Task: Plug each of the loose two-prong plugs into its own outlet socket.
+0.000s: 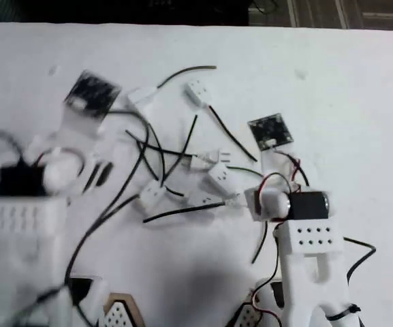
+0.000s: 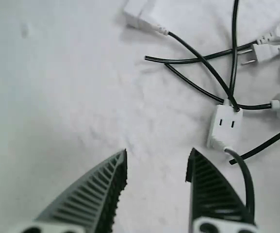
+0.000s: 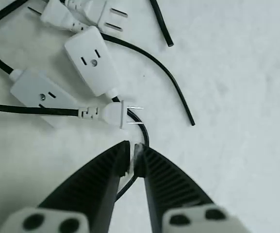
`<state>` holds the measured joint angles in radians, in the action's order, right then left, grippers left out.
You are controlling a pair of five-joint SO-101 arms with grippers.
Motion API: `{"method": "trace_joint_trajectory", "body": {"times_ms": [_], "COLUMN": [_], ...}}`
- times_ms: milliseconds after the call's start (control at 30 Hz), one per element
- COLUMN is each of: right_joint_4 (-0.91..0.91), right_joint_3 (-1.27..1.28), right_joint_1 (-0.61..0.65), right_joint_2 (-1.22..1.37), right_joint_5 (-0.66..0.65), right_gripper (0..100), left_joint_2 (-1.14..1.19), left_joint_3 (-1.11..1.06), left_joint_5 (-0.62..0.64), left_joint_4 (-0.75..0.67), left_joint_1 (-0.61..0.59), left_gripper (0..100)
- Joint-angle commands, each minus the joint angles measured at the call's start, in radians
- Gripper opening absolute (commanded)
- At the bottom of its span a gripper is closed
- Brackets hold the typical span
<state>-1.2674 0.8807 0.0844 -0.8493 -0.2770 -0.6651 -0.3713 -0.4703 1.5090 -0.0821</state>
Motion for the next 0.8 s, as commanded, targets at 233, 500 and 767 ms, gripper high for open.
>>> {"method": "trace_joint_trajectory", "body": {"times_ms": [233, 500, 767], "right_joint_4": [0.021, 0.021, 0.021], "right_joint_3": [0.009, 0.018, 0.018], "right_joint_1": [-0.062, -0.107, -0.114], "right_joint_2": [-0.019, -0.021, -0.021], "right_joint_5": [-0.005, -0.006, -0.008], "right_gripper": [1.8, 1.8, 1.8], "left_joint_2": [0.518, 0.8, 1.001], "left_joint_3": [0.37, 0.373, 0.374], "left_joint_5": [0.009, 0.009, 0.015], "left_joint_4": [0.104, 0.014, -0.066], "left_joint_1": [0.254, 0.269, 0.271], "left_gripper": [26, 25, 25]}}
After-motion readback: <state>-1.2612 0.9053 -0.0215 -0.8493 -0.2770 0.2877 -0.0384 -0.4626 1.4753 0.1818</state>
